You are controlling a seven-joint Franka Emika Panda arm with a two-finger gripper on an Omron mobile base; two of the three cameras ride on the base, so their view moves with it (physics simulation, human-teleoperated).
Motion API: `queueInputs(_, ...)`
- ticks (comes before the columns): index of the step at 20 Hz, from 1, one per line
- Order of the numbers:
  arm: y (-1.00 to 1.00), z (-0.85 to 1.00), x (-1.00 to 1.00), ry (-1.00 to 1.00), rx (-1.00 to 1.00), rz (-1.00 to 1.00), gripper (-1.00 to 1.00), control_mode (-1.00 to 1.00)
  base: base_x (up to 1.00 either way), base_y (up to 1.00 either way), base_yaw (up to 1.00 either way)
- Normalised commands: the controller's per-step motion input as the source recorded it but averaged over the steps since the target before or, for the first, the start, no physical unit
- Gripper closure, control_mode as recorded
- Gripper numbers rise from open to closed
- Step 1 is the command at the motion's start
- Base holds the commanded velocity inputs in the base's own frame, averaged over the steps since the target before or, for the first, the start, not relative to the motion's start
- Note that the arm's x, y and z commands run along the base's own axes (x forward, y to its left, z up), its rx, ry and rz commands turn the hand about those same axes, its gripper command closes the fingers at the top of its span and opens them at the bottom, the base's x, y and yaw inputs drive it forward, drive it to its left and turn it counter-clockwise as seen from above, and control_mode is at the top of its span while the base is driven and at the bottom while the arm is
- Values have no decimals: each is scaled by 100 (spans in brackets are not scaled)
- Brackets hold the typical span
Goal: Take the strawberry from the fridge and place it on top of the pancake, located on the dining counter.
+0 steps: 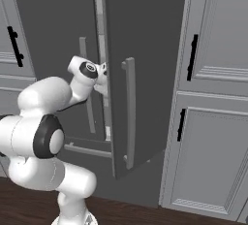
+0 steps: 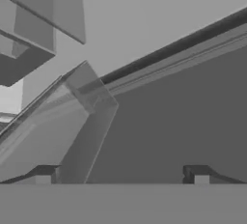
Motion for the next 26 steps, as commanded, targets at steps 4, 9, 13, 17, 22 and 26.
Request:
queueInputs(4,-100,0,-49,-3,8,-11,-100,-100,0,0,0)
queueInputs(9,-100,0,-67,-4,9,-14,-100,-100,0,0,0)
queueInputs(13,-100,0,-60,-3,9,-17,-100,-100,0,0,0)
queueInputs(17,-100,0,-39,-2,10,-16,-100,-100,0,0,0)
queueInputs(22,-82,0,-7,-5,9,-13,-100,-100,0,0,0)
queueInputs(26,-19,0,-17,-20,9,-2,-100,-100,0,0,0)
